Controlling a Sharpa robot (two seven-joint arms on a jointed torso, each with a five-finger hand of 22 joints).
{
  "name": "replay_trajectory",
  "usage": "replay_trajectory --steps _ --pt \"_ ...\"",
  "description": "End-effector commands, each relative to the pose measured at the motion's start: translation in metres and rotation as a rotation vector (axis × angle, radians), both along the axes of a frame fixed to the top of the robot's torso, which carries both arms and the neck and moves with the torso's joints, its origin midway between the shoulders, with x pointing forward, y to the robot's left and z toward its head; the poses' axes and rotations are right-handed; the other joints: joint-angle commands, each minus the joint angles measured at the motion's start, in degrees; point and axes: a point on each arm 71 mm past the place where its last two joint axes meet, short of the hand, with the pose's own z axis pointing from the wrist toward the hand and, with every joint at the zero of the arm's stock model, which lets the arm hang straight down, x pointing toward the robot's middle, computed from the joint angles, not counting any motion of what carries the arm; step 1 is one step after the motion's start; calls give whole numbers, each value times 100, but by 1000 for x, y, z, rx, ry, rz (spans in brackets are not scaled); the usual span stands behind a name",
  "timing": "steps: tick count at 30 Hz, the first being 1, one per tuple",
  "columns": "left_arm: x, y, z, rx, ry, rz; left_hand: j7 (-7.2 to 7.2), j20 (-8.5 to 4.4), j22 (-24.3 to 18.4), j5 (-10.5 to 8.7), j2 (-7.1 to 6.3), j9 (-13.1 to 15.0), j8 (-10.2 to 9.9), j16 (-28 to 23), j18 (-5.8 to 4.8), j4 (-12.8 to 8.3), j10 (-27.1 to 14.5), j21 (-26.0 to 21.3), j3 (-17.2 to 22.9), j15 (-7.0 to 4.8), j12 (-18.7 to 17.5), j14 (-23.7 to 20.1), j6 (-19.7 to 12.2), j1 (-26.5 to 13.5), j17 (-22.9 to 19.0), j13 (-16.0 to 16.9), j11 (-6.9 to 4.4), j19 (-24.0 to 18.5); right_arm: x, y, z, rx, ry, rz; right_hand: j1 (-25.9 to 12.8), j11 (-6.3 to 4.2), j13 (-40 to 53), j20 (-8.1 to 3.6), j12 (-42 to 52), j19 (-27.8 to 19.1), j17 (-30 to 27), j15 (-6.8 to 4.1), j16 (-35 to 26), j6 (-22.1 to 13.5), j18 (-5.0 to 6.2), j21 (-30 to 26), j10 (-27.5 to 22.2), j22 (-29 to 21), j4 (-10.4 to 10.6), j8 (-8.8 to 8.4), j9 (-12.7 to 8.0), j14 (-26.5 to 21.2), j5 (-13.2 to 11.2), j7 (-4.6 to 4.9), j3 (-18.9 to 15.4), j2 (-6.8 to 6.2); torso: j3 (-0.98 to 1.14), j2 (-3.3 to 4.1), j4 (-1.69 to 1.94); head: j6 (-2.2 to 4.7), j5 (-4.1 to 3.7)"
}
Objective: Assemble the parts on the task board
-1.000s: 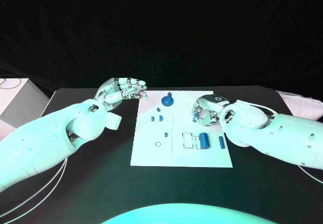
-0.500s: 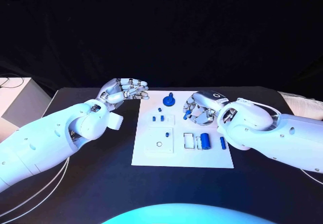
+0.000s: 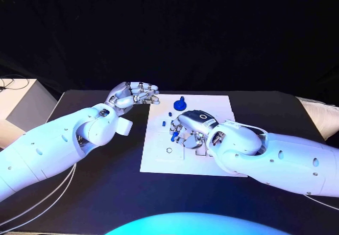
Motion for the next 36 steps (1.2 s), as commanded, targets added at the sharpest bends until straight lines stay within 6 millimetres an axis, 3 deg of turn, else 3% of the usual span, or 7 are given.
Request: replay_trajectory --steps 1,13,36 --pt "-1 -2 1 -10 -8 -15 21 -9 -5 11 20 -9 -25 -20 72 -6 -7 -17 -28 3 -20 27 6 20 5 9 13 28 -4 7 -3 -10 -51 44 127 -175 7 -54 21 185 -5 -39 14 37 -4 16 197 3 -3 17 33 213 29 -15 33 153 -3 4 -6 -23 26" --pt "-1 -4 -1 -13 -4 -18 21 -9 -5 11 20 -9 -25 -20 72 -6 -7 -17 -28 3 -20 27 6 20 5 9 13 28 -10 21 -21 -38 -29 73 130 -172 7 -56 7 185 -6 -38 14 30 -4 11 202 2 -22 23 43 213 42 -10 55 152 2 2 -3 -92 60" --pt "-1 -3 -1 -11 -4 -16 20 -9 -17 11 25 -13 -27 -39 72 -4 -3 -32 -31 3 -25 35 11 18 21 11 13 39 -9 18 -39 -102 -9 64 130 -171 7 -56 2 185 -3 -37 16 28 -5 14 204 4 -28 25 46 214 46 -8 62 152 6 3 -9 -157 102"
